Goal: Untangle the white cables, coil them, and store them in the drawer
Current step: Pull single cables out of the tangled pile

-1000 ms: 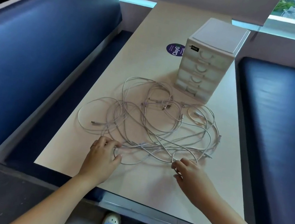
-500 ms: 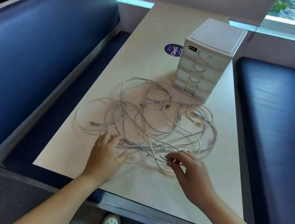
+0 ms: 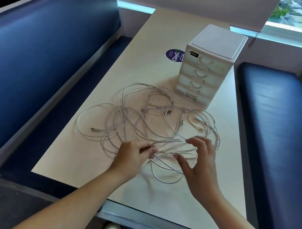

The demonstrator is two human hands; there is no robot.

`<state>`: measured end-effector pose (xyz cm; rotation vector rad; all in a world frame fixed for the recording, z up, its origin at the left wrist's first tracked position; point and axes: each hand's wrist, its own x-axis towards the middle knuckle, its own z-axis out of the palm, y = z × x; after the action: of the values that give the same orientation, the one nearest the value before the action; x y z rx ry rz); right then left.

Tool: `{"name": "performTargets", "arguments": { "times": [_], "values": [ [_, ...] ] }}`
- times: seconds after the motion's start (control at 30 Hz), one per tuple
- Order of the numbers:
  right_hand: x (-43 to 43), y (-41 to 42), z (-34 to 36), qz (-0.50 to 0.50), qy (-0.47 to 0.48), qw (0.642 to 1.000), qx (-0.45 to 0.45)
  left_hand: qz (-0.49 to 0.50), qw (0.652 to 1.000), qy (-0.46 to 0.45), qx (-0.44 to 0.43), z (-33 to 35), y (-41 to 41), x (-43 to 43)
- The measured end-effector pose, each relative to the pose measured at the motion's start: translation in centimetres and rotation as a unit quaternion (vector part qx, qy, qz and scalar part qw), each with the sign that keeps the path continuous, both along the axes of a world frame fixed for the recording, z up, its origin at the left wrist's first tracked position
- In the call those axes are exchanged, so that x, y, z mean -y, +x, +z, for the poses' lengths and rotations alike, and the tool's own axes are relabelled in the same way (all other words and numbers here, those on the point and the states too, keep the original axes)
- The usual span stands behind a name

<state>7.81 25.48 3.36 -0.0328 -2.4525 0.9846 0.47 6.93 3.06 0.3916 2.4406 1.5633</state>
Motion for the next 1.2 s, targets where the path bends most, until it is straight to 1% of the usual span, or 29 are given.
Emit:
{"name": "performTargets", "arguments": {
  "times": [0.1,0.17,0.23,0.4,0.53,0.63,0.77,0.83,0.9,0.93,1.0,1.07,1.13,1.2],
  "values": [
    [-0.6,0.7,-1.6,0.036,0.007,0.997,0.061,0.038,0.994,0.069,0.074,0.7,-0.3,-0.2],
    [-0.9,0.9,-2.6,0.059,0.044,0.989,0.125,0.049,0.988,0.106,0.105,1.1,-0.5,-0.3],
    [-1.1,0.9,-3.4,0.064,0.072,0.981,0.167,0.058,0.985,0.121,0.110,1.4,-0.9,-0.2],
    [-1.2,0.6,-3.6,0.052,0.065,0.973,0.215,0.063,0.981,0.149,0.107,2.1,-1.9,-0.1],
    [-0.7,0.2,-2.9,0.060,-0.017,0.972,0.228,0.059,0.972,0.182,0.134,2.5,-1.9,0.0],
    [0.1,-0.3,-1.5,0.071,-0.132,0.968,0.202,0.064,0.971,0.173,0.150,2.1,-1.7,0.0],
    [1.0,-1.0,0.2,0.067,-0.292,0.941,0.157,0.062,0.971,0.157,0.169,1.3,-1.5,0.1],
    [1.2,-1.3,0.8,0.069,-0.336,0.927,0.149,0.058,0.969,0.157,0.180,1.2,-1.4,0.0],
    [1.3,-1.6,1.5,0.084,-0.360,0.917,0.149,0.061,0.966,0.166,0.189,1.3,-1.3,0.0],
    [1.3,-1.7,1.8,0.090,-0.372,0.912,0.148,0.069,0.968,0.161,0.181,1.4,-1.4,0.0],
    [1.4,-1.8,2.4,0.095,-0.389,0.906,0.140,0.089,0.980,0.113,0.135,1.7,-1.7,0.1],
    [1.5,-1.9,3.0,0.092,-0.390,0.907,0.126,0.116,0.988,0.069,0.070,2.4,-1.7,0.1],
    [1.6,-2.1,3.6,0.087,-0.384,0.913,0.109,0.129,0.990,0.058,-0.008,2.9,-1.5,0.0],
    [1.6,-2.6,4.2,0.088,-0.373,0.918,0.101,0.102,0.991,0.049,-0.077,3.6,-1.3,-0.1]
  ]
}}
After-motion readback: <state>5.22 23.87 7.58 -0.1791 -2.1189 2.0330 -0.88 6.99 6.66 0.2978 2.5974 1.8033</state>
